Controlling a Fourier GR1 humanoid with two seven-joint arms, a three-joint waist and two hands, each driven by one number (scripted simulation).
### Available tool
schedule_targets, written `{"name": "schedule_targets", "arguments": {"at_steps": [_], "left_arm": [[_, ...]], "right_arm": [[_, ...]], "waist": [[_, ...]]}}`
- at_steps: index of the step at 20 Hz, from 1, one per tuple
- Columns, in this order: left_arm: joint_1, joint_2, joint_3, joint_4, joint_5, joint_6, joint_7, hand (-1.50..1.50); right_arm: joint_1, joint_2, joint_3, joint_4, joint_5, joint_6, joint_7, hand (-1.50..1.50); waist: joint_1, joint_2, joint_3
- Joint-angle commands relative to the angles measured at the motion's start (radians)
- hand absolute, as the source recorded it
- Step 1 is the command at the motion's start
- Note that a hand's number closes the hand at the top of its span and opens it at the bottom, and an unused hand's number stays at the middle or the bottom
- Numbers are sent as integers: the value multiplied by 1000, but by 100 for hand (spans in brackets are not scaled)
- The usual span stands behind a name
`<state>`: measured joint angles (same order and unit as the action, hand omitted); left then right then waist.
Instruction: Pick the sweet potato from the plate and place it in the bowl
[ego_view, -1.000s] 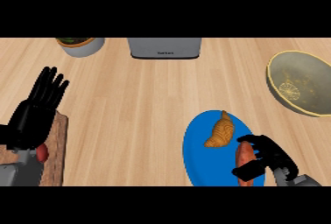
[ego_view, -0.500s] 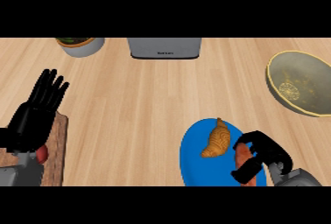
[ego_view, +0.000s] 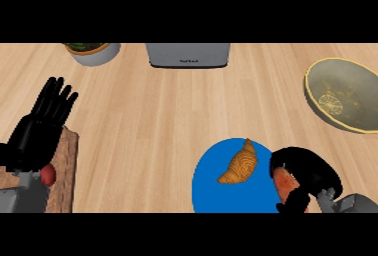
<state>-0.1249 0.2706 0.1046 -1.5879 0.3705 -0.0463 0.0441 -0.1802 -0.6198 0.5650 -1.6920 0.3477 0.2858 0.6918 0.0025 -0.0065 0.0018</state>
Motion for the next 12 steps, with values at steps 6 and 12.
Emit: {"name": "schedule_targets", "arguments": {"at_steps": [6, 12], "left_arm": [[1, 5, 20, -11, 0, 16, 19, 0], [33, 11, 38, -8, -1, -8, -15, 0]], "right_arm": [[112, -334, -126, -183, 139, -156, -553, 150], [184, -412, -425, -238, 47, -244, -553, 150]], "waist": [[-37, -1, 0], [-35, 0, -2]]}}
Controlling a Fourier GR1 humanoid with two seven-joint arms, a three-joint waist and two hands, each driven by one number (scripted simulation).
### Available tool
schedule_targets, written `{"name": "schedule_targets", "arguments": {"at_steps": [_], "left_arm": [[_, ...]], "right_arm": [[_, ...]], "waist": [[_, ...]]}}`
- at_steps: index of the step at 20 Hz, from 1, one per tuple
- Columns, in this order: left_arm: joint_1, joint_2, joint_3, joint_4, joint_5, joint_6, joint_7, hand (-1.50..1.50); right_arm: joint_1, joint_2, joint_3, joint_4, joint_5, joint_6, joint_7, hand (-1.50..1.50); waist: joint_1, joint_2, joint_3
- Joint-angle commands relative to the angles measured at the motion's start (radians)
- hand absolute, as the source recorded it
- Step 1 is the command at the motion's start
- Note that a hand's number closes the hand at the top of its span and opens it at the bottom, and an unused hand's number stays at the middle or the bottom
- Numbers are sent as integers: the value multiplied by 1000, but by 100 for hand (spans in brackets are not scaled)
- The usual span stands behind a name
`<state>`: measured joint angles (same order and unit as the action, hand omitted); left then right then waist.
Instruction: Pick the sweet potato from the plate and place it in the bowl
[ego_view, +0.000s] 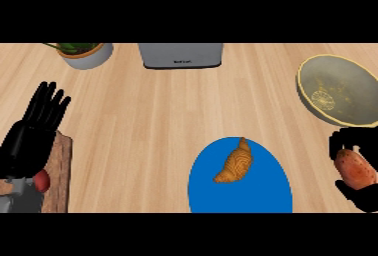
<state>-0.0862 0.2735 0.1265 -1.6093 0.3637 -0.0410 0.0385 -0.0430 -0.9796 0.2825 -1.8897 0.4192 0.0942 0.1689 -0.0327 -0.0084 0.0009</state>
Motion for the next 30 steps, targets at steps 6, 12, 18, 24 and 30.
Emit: {"name": "schedule_targets", "arguments": {"at_steps": [6, 12, 18, 24, 30], "left_arm": [[-42, -6, -8, 9, -19, 3, 24, 0], [-18, -25, -15, -19, -22, -11, 11, 0], [-27, -44, -38, -44, -43, -1, 40, 0], [-88, -85, -54, 10, -61, 29, 28, 0], [-118, -25, -6, 37, -12, -43, 37, 0]], "right_arm": [[84, -63, -379, 0, -97, -30, -19, 150], [-88, 0, -437, 257, -123, 4, -63, 150], [-279, 33, -457, 520, -102, 30, -150, 150], [-518, 153, -382, 901, -21, -44, -323, 150], [-724, 169, -362, 1274, 98, -103, -443, 150]], "waist": [[17, 5, -1], [44, 10, -1], [50, 10, -1], [65, 17, 0], [92, 26, 1]]}}
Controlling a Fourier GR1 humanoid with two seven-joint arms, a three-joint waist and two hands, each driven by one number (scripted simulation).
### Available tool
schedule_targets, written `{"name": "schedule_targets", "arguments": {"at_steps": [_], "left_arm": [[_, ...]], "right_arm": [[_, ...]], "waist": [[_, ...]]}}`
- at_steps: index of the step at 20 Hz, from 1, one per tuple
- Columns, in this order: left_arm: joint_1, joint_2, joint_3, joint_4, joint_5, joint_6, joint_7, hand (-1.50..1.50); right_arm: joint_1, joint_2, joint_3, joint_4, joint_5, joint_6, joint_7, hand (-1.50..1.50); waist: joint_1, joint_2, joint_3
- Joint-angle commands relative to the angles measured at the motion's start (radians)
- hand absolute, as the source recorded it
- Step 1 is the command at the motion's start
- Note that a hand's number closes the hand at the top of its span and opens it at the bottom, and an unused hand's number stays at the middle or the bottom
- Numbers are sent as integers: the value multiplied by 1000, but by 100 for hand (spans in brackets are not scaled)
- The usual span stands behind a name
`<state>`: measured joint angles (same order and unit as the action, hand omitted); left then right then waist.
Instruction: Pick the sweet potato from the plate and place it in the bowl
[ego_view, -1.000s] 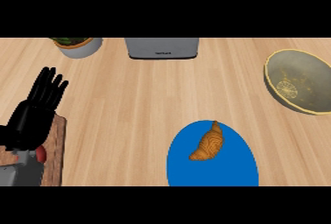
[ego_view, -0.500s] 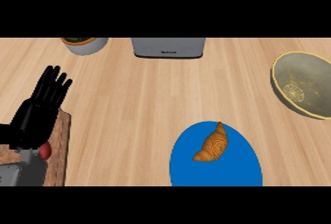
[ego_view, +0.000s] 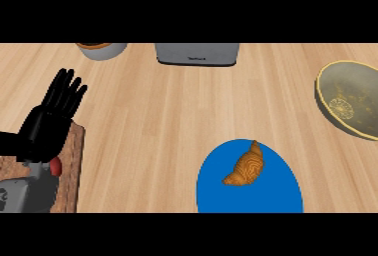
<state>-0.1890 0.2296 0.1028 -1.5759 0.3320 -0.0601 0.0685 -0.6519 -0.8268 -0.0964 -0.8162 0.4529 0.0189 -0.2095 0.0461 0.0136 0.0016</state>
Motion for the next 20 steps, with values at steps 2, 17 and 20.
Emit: {"name": "schedule_targets", "arguments": {"at_steps": [2, 17, 20], "left_arm": [[-15, -9, -10, 19, -14, 1, -4, 0], [2, -15, -15, -4, -11, -18, -19, 0], [13, -9, -13, -9, -3, -29, -9, 0]], "right_arm": [[-169, 57, 30, 285, 91, -49, -68, 150], [-260, 119, -63, 582, 22, 107, -249, -150], [-271, 87, -172, 601, -85, 146, -307, -150]], "waist": [[16, 7, 1], [31, 16, 5], [25, 13, 6]]}}
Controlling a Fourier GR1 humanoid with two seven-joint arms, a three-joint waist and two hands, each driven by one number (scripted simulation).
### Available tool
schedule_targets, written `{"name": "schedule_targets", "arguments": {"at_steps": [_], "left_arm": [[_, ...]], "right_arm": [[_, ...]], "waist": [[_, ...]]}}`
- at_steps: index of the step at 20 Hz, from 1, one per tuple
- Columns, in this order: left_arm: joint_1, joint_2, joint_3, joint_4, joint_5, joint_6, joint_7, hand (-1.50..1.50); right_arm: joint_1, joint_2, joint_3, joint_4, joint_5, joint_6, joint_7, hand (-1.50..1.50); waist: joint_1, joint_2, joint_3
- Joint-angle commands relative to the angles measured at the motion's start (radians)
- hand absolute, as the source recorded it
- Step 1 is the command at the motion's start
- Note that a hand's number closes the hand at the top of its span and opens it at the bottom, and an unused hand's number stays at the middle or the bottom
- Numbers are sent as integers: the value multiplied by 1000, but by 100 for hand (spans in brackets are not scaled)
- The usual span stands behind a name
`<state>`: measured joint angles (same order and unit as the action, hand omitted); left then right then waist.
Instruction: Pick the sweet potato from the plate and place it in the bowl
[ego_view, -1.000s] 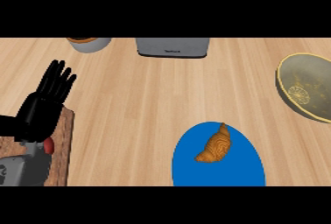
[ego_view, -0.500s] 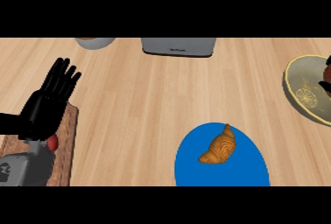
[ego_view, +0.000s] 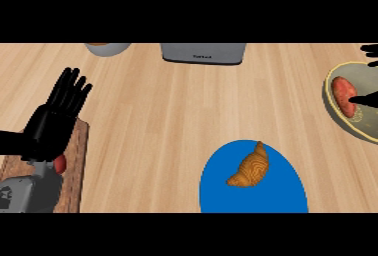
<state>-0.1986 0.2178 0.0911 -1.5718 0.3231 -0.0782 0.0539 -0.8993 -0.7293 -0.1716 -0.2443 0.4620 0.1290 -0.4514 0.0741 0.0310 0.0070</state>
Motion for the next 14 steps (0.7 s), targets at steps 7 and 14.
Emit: {"name": "schedule_targets", "arguments": {"at_steps": [7, 14], "left_arm": [[29, 9, 7, -30, -3, -9, -10, 0], [59, -4, -1, -55, -8, 4, 0, 0]], "right_arm": [[-24, -114, -282, 111, -263, 96, -39, -150], [52, -260, -336, 143, -305, 184, -46, -150]], "waist": [[-4, 1, 1], [-13, -1, 2]]}}
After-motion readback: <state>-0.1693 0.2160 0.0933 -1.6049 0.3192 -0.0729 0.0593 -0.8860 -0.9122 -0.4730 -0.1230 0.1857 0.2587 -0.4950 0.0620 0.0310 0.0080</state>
